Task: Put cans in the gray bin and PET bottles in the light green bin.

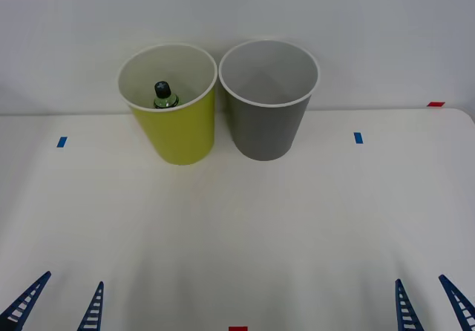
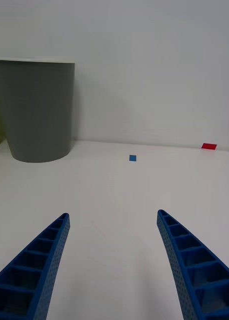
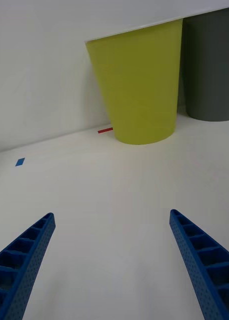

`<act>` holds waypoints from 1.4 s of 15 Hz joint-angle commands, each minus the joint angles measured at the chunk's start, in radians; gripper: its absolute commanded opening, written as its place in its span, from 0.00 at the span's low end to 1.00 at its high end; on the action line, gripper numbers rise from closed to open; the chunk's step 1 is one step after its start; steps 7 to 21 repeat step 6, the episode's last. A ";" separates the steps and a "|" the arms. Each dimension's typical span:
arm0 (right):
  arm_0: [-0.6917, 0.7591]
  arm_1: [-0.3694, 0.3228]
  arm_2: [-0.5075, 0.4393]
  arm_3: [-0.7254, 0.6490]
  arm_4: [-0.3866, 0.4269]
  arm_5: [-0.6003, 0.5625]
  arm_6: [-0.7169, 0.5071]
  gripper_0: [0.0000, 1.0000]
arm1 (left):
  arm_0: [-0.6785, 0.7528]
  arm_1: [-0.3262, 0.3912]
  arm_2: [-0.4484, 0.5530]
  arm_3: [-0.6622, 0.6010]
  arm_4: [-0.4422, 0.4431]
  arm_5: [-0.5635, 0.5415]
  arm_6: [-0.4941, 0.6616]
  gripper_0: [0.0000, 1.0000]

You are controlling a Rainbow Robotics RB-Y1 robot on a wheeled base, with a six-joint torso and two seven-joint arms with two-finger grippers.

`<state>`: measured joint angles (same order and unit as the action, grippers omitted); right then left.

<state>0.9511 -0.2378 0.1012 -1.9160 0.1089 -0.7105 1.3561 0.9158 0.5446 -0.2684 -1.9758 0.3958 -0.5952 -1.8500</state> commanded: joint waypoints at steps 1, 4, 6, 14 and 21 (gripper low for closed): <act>0.000 0.000 0.000 0.000 0.000 0.000 0.000 0.59 | 0.000 0.000 0.000 0.000 0.000 0.000 0.000 0.79; 0.000 0.000 0.000 0.000 0.000 0.000 0.000 0.59 | 0.000 0.000 0.000 0.000 0.000 0.000 0.000 0.79; 0.000 0.000 0.000 0.000 0.000 0.000 0.000 0.59 | 0.000 0.000 0.000 0.000 0.000 0.000 0.000 0.79; 0.000 0.000 0.000 0.000 0.000 0.000 0.000 0.59 | 0.000 0.000 0.000 0.000 0.000 0.000 0.000 0.79; 0.000 0.000 0.000 0.000 0.000 0.000 0.000 0.59 | 0.000 0.000 0.000 0.000 0.000 0.000 0.000 0.79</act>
